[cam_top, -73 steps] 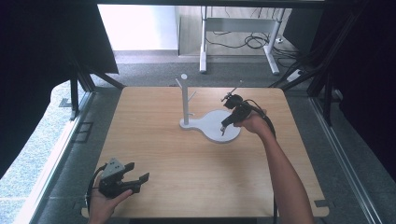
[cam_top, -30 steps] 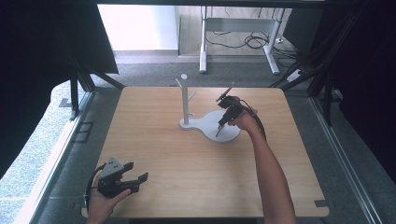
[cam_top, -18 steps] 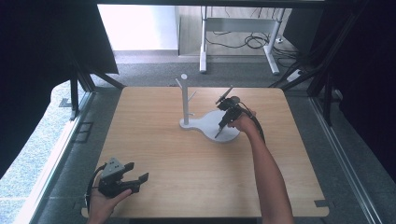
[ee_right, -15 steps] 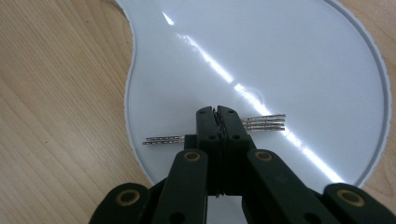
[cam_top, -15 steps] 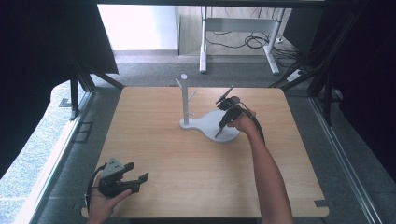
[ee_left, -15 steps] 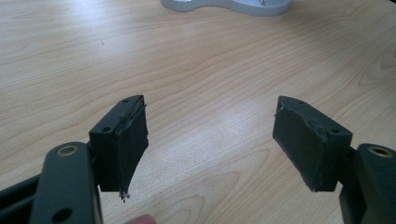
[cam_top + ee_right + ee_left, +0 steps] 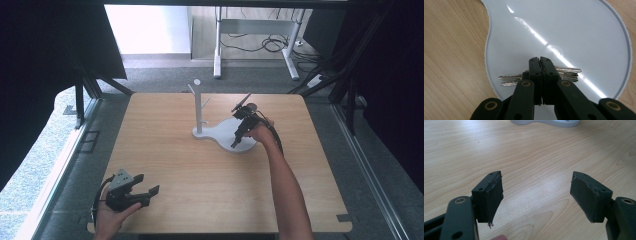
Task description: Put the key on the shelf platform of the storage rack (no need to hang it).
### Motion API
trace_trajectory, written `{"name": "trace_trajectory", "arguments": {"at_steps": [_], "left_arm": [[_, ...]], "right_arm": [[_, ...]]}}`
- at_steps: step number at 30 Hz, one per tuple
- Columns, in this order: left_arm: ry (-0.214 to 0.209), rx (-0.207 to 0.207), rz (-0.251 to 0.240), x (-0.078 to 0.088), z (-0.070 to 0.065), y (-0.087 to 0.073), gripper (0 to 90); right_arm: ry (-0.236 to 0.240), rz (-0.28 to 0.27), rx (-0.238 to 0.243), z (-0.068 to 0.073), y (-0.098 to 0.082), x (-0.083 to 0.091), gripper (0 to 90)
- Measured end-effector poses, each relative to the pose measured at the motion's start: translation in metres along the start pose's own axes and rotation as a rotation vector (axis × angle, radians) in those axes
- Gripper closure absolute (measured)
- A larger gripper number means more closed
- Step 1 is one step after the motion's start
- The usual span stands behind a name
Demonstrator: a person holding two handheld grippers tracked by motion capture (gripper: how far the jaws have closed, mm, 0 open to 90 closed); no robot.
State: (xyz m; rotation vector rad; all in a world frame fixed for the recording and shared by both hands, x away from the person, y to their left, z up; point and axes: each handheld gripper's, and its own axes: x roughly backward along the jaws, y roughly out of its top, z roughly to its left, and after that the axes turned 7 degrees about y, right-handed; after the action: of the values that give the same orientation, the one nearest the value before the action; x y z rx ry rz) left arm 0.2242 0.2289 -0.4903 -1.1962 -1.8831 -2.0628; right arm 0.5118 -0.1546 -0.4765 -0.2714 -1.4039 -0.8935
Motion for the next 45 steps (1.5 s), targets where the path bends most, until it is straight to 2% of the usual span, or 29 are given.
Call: {"name": "trace_trajectory", "arguments": {"at_steps": [6, 11, 16, 17, 19, 22, 26, 31, 36, 45], "left_arm": [[-0.002, -0.002, -0.001, 0.000, 0.000, 0.000, 26.4], [-0.002, -0.002, 0.003, -0.001, 0.000, 0.000, 26.5], [-0.001, -0.005, 0.005, -0.002, 0.000, 0.000, 26.4], [-0.001, -0.005, 0.005, -0.002, 0.000, 0.000, 26.4], [-0.001, -0.005, 0.004, -0.001, 0.000, 0.000, 26.4], [-0.001, -0.006, 0.002, -0.001, -0.001, 0.000, 26.4], [-0.002, -0.013, -0.004, 0.001, -0.003, 0.002, 26.4], [-0.002, -0.018, -0.018, 0.006, -0.006, 0.004, 26.4], [-0.004, -0.027, -0.032, 0.011, -0.009, 0.006, 26.4], [-0.008, -0.035, -0.018, 0.005, -0.012, 0.005, 26.4]], "right_arm": [[-0.003, 0.020, -0.007, -0.001, -0.002, -0.002, 85.8], [-0.006, 0.013, -0.007, -0.003, -0.005, 0.000, 83.0], [-0.022, -0.011, -0.017, -0.002, -0.007, 0.004, 69.7], [-0.019, -0.019, -0.024, -0.002, -0.008, 0.005, 64.1], [-0.029, -0.038, -0.043, -0.002, -0.009, 0.010, 60.0], [-0.035, -0.060, -0.045, 0.001, -0.011, 0.019, 54.4], [-0.046, -0.117, -0.026, 0.009, -0.016, 0.037, 48.1], [-0.057, -0.154, 0.013, 0.022, -0.026, 0.051, 47.1], [-0.058, -0.176, 0.034, 0.033, -0.039, 0.059, 45.9], [-0.015, -0.250, 0.091, 0.049, -0.072, 0.064, 45.8]]}}
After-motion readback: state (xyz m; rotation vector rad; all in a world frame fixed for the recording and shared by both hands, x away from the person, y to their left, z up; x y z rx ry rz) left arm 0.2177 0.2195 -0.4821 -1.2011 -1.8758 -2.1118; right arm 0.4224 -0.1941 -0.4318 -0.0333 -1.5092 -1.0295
